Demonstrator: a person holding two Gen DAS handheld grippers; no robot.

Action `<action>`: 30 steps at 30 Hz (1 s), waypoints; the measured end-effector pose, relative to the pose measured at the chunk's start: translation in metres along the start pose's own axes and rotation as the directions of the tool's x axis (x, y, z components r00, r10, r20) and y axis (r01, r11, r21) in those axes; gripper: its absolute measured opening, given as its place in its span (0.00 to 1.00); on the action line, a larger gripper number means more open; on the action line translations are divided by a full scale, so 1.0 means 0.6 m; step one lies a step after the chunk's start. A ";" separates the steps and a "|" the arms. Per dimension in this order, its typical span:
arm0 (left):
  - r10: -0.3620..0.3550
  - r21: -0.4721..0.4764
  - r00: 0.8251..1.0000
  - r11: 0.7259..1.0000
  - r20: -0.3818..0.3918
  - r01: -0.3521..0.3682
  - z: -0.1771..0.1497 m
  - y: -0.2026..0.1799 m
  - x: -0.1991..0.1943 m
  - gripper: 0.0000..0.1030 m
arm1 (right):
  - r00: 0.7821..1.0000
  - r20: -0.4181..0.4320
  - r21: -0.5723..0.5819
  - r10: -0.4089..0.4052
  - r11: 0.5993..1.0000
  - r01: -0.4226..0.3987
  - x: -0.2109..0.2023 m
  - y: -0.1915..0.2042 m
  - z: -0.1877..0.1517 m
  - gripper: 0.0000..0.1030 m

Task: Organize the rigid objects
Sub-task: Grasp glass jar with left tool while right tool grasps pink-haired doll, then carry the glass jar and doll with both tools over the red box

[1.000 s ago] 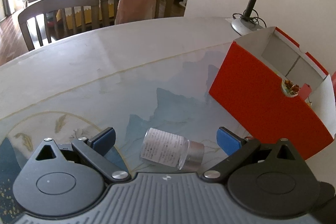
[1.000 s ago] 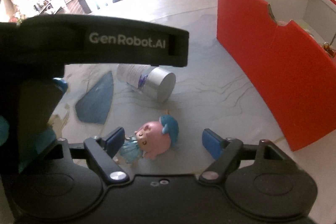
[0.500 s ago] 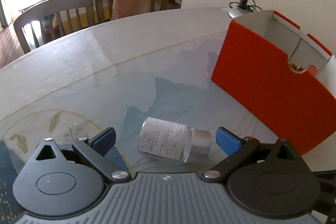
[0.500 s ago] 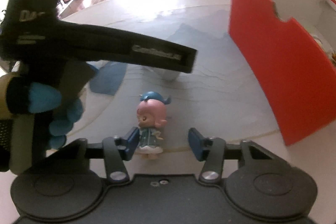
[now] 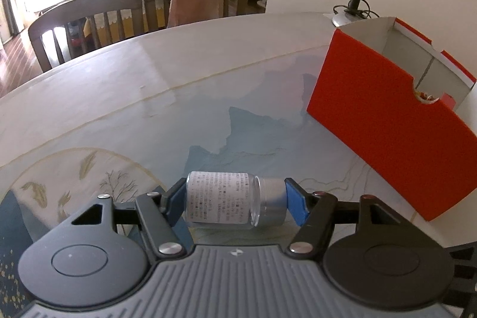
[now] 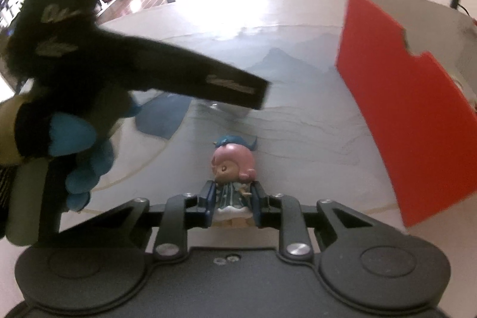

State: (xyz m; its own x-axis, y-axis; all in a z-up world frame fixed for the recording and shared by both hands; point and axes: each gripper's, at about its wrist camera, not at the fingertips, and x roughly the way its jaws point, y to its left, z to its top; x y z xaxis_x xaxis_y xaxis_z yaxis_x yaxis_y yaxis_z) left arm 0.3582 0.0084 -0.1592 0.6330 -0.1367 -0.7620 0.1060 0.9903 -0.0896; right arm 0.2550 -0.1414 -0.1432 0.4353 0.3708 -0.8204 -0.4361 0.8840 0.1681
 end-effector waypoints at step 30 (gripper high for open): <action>-0.078 -0.088 0.992 0.992 0.103 0.087 0.058 -0.111 -0.217 0.66 | 0.972 0.237 0.135 -0.003 0.990 -0.030 -0.219 -0.180 0.092 0.22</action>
State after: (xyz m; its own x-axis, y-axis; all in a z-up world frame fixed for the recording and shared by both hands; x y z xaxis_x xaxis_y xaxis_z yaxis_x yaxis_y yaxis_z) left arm 0.2955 -0.0403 -0.0316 0.6983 -0.2150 -0.6828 0.0928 0.9730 -0.2115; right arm 0.2883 -0.2696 -0.0236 0.6106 0.4249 -0.6683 -0.3384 0.9029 0.2650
